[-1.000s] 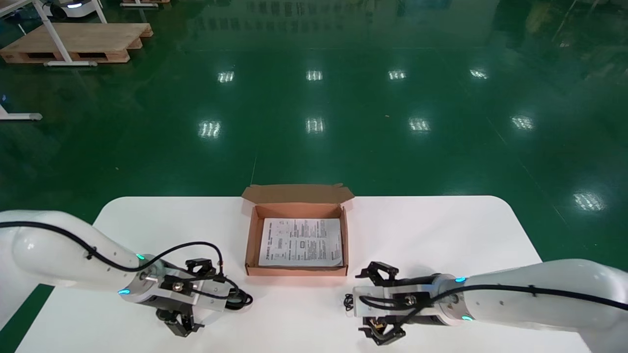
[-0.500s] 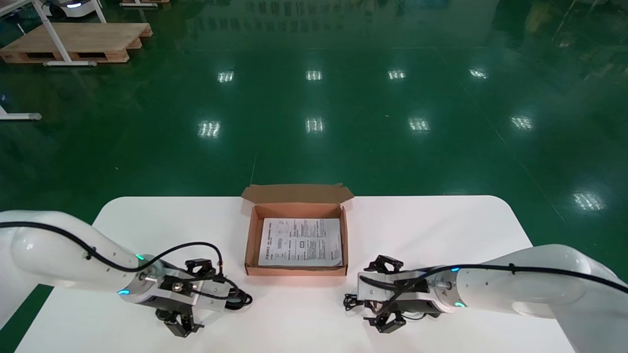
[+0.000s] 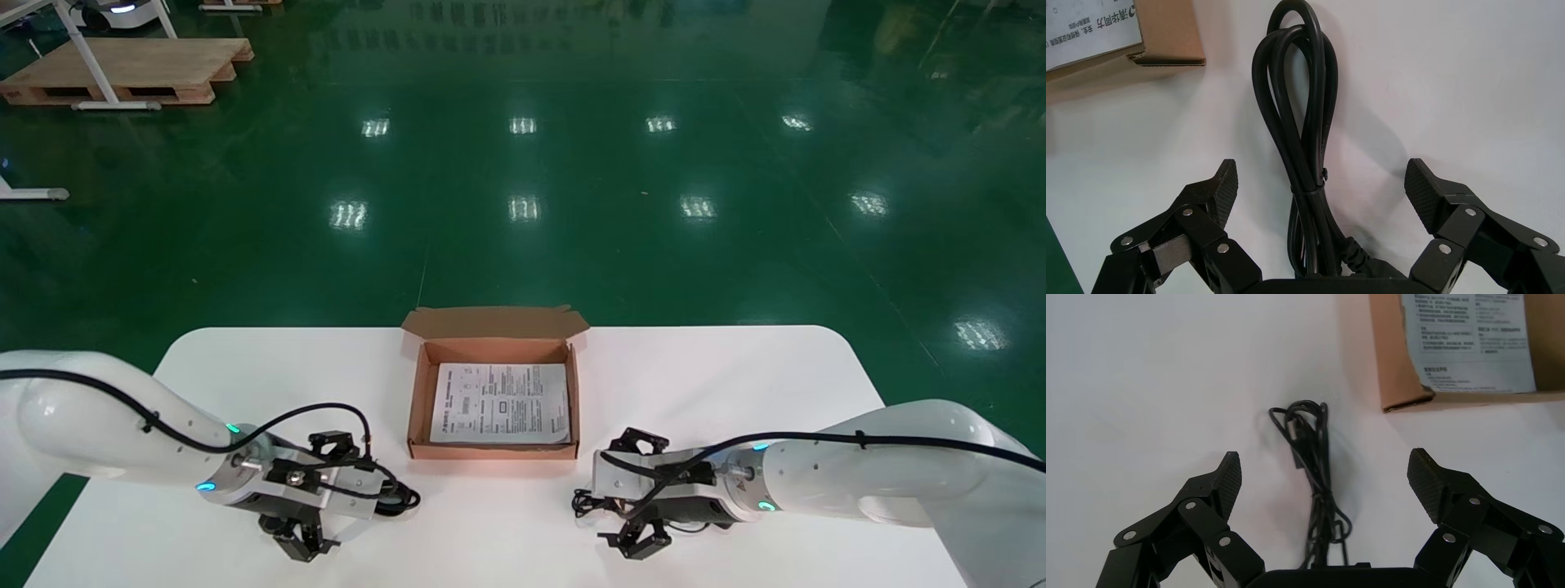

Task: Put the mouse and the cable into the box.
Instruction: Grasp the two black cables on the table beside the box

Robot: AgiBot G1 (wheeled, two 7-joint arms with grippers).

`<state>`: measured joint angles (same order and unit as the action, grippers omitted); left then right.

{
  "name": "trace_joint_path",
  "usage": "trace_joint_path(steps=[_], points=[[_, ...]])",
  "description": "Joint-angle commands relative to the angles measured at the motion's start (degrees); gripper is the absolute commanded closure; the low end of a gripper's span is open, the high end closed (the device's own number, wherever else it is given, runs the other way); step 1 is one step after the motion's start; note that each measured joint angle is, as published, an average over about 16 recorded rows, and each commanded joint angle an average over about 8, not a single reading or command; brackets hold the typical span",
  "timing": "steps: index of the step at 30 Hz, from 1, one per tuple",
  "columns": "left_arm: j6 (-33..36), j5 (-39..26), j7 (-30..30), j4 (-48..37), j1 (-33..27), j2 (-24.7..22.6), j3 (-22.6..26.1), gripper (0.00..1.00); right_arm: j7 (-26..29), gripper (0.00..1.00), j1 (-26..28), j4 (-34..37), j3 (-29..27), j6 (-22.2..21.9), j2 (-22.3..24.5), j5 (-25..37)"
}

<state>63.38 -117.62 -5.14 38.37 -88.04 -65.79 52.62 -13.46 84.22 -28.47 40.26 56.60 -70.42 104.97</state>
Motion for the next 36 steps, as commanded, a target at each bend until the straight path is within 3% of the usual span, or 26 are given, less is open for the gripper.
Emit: trace_joint_path(steps=[1,5,8,11,16,20,24,36], points=[[0.0,0.0,0.0,0.0,0.0,0.0,0.0,0.0,0.03,0.0,-0.04,0.07,0.11,-0.12,0.04,0.21],[0.0,0.0,0.0,0.0,0.0,0.0,0.0,0.01,0.38,0.0,0.08,0.6,0.35,-0.79,-0.08,0.85],[0.0,0.0,0.0,0.0,0.0,0.0,0.0,0.1,0.42,0.03,0.12,0.88,0.53,-1.25,-0.2,1.26],[0.0,0.0,0.0,0.0,0.0,0.0,0.0,0.31,0.29,0.31,0.07,1.03,0.68,-1.56,-0.3,1.57],[-0.01,0.02,0.0,0.0,0.02,0.01,-0.01,0.8,0.13,0.85,0.03,1.4,0.78,-1.79,-0.48,1.62],[-0.01,0.03,0.0,-0.01,0.02,0.02,-0.01,1.0,0.1,0.96,0.02,1.54,0.78,-1.82,-0.54,1.57],[-0.01,0.03,0.0,-0.01,0.02,0.02,-0.01,1.0,0.1,1.0,-0.01,1.48,0.79,-1.84,-0.52,1.63],[-0.01,0.03,0.0,0.0,0.0,0.02,-0.02,1.0,0.12,1.0,-0.04,1.29,0.79,-1.87,-0.47,1.7]])
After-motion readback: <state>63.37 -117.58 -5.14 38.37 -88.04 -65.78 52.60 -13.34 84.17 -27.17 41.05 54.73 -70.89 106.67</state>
